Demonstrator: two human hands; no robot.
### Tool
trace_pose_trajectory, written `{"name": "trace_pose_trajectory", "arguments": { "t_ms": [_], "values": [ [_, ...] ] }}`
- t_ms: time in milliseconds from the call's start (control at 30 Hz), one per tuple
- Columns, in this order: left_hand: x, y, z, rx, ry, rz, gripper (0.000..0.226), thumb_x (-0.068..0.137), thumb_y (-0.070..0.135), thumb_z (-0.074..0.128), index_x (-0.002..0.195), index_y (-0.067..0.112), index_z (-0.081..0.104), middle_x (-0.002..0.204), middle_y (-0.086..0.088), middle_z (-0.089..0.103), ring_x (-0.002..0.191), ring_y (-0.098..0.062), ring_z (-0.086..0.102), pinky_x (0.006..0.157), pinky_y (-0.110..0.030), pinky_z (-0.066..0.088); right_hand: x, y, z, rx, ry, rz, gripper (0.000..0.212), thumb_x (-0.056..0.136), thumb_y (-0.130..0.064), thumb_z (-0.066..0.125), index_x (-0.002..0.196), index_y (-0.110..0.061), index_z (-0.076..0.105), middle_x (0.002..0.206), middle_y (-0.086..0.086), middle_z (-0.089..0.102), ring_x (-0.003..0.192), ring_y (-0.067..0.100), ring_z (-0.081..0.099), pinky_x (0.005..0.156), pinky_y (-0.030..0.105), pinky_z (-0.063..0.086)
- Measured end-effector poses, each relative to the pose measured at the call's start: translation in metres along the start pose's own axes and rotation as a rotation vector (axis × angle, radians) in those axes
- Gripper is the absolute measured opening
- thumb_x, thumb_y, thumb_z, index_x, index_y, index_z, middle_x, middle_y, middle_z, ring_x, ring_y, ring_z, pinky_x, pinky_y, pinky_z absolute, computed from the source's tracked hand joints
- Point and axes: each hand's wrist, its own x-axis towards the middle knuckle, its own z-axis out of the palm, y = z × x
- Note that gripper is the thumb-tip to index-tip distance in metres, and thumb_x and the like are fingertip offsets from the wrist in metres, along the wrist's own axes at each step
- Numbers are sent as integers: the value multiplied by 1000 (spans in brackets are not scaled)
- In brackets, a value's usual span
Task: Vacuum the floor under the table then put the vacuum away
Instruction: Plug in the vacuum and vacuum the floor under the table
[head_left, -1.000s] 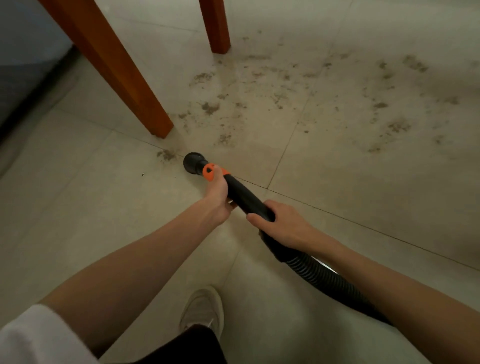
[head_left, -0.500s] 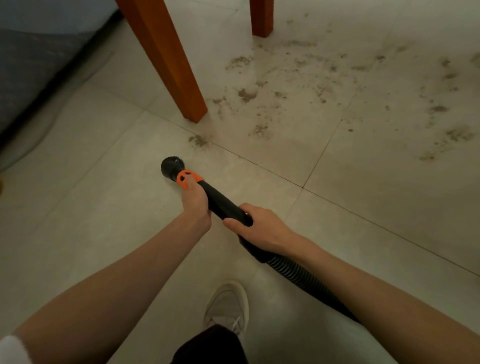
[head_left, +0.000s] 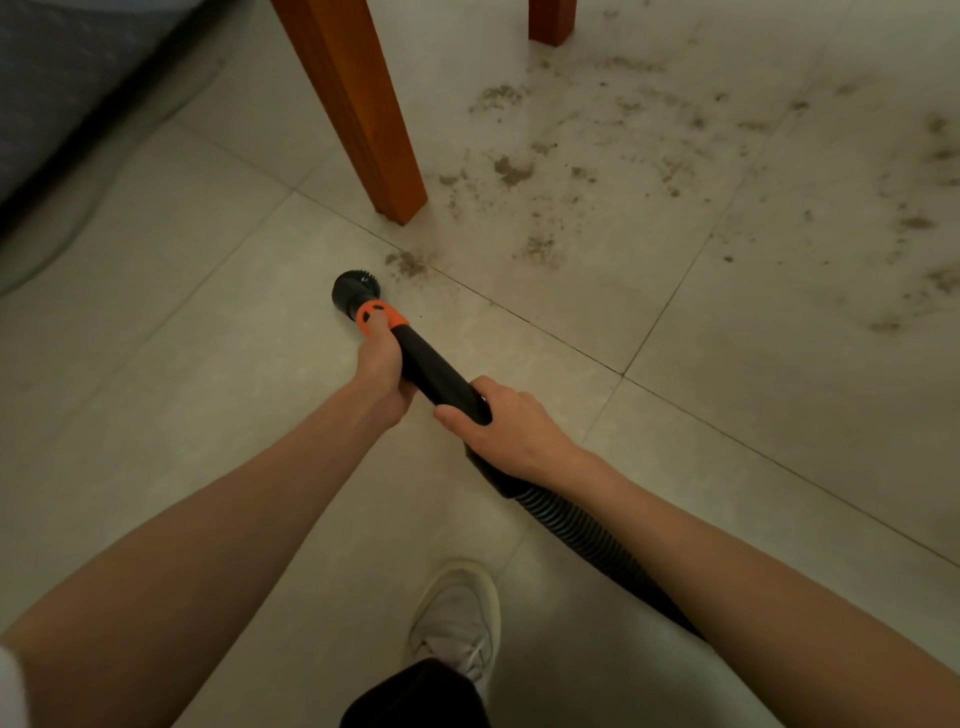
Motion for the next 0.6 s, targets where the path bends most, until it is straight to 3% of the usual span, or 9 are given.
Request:
{"name": "trace_pose_trajectory", "arguments": {
  "t_ms": [267,400,533,600],
  "values": [
    [-24,-20,18,95,-76,-29,40,100,44,34,110,7,46,89,-7,56,79,-19,56,64,-30,48,-19,16,-17,-24,-78,69,37,91,-53,45,101,-18,46,90,6,64,80,22,63,74,37,54],
    [-40,-37,27,102,-118,-69,39,100,42,33,110,6,45,90,-9,56,80,-19,56,64,-31,47,-37,31,-23,9,-70,110,43,92,-61,35,93,-20,47,74,-1,62,67,13,60,67,30,51],
    [-54,-51,33,133,-145,-83,39,100,41,33,94,5,48,86,-8,54,76,-19,55,61,-30,45,-50,39,-27,95,-128,127,36,96,-53,38,94,-18,48,75,0,64,62,12,61,64,27,51],
    [-56,-53,33,140,-137,-79,38,100,41,35,98,5,48,87,-8,55,77,-19,55,67,-32,46,-52,38,-25,122,-147,131,34,97,-48,39,97,-15,48,77,1,66,61,12,62,64,27,52]
  ]
}}
